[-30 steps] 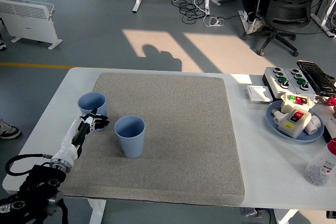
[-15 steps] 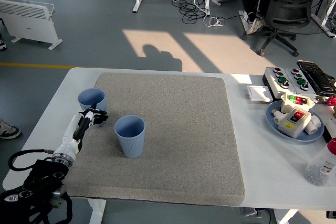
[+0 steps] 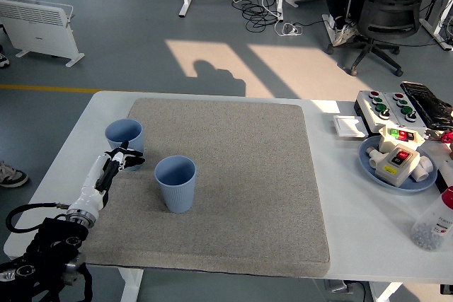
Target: Push cup pick cup insert cup
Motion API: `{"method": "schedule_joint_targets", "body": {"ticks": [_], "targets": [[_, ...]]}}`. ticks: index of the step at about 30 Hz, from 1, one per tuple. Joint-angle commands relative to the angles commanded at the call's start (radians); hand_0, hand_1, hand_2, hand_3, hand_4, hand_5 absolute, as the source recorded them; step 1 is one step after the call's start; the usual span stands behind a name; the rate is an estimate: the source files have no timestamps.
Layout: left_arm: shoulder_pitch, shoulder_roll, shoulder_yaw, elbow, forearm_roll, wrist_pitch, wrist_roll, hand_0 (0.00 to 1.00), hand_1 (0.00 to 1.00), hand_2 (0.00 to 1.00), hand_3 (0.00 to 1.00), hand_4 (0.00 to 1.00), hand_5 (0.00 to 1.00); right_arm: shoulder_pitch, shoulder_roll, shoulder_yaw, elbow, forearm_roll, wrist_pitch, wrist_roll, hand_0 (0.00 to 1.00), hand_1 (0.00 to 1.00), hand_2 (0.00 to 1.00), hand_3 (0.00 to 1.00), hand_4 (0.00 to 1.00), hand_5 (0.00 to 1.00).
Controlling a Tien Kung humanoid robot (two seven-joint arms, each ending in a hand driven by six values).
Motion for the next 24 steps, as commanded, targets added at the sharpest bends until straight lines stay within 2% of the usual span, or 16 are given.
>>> {"method": "schedule_joint_targets", "body": {"ticks": [1, 2, 3, 6, 9, 14, 15, 18, 20, 21, 22, 24], "targets": [[0.017, 0.008, -0.018, -0.020, 0.017, 0.003, 0.003, 0.675, 0.584, 0.510, 0.477, 0.599, 0.998, 0.000, -0.001, 0.002, 0.000, -0.002, 0.000, -0.001, 0.730, 0.665, 0.636, 0.573, 0.128, 0.366], [0.054, 0.025, -0.057, -0.059, 0.054, 0.016, 0.004, 0.675, 0.584, 0.510, 0.477, 0.599, 0.998, -0.001, -0.002, 0.003, -0.001, -0.001, 0.000, -0.001, 0.730, 0.665, 0.636, 0.573, 0.128, 0.366], [0.081, 0.032, -0.085, -0.092, 0.078, 0.020, 0.004, 0.610, 0.562, 0.508, 0.473, 0.588, 0.998, -0.001, -0.003, 0.003, -0.001, -0.001, 0.000, -0.001, 0.730, 0.663, 0.636, 0.572, 0.128, 0.366], [0.151, 0.052, -0.180, -0.183, 0.136, 0.058, -0.003, 0.610, 0.562, 0.508, 0.473, 0.588, 0.998, -0.001, -0.004, 0.002, -0.002, 0.004, -0.002, -0.001, 0.730, 0.663, 0.636, 0.572, 0.128, 0.366], [0.190, 0.070, -0.263, -0.248, 0.174, 0.088, -0.009, 0.584, 0.548, 0.504, 0.471, 0.596, 0.998, -0.004, -0.004, 0.000, -0.002, 0.009, -0.003, -0.001, 0.730, 0.665, 0.636, 0.572, 0.128, 0.366], [0.213, 0.104, -0.345, -0.317, 0.237, 0.102, 0.005, 0.584, 0.548, 0.504, 0.471, 0.596, 0.998, -0.010, -0.005, 0.003, -0.001, 0.007, -0.003, -0.003, 0.730, 0.665, 0.636, 0.572, 0.128, 0.366], [0.215, 0.118, -0.361, -0.336, 0.259, 0.099, 0.020, 0.586, 0.561, 0.523, 0.495, 0.730, 0.946, -0.012, -0.005, 0.004, -0.001, 0.006, -0.002, -0.004, 0.730, 0.665, 0.636, 0.573, 0.128, 0.366], [0.215, 0.144, -0.384, -0.373, 0.337, 0.066, 0.070, 0.586, 0.561, 0.523, 0.495, 0.730, 0.946, -0.015, -0.005, 0.007, -0.001, 0.003, -0.002, -0.005, 0.730, 0.665, 0.636, 0.573, 0.128, 0.366], [0.205, 0.169, -0.391, -0.400, 0.412, 0.027, 0.124, 0.586, 0.561, 0.523, 0.495, 0.730, 0.946, -0.018, -0.005, 0.009, -0.001, -0.001, -0.001, -0.007, 0.730, 0.665, 0.636, 0.573, 0.128, 0.366], [0.198, 0.183, -0.390, -0.413, 0.457, 0.006, 0.155, 0.711, 0.714, 0.700, 0.639, 0.915, 0.756, -0.019, -0.004, 0.009, -0.001, -0.002, -0.001, -0.007, 0.730, 0.665, 0.636, 0.572, 0.128, 0.367], [0.196, 0.186, -0.390, -0.417, 0.496, 0.000, 0.168, 0.711, 0.714, 0.700, 0.639, 0.915, 0.756, -0.019, -0.004, 0.010, 0.000, -0.002, -0.001, -0.008, 0.730, 0.665, 0.636, 0.572, 0.128, 0.367], [0.171, 0.216, -0.380, -0.450, 0.579, -0.049, 0.215, 0.711, 0.714, 0.700, 0.639, 0.915, 0.756, -0.022, -0.004, 0.012, 0.000, -0.007, 0.001, -0.009, 0.730, 0.665, 0.636, 0.572, 0.128, 0.367]]}}
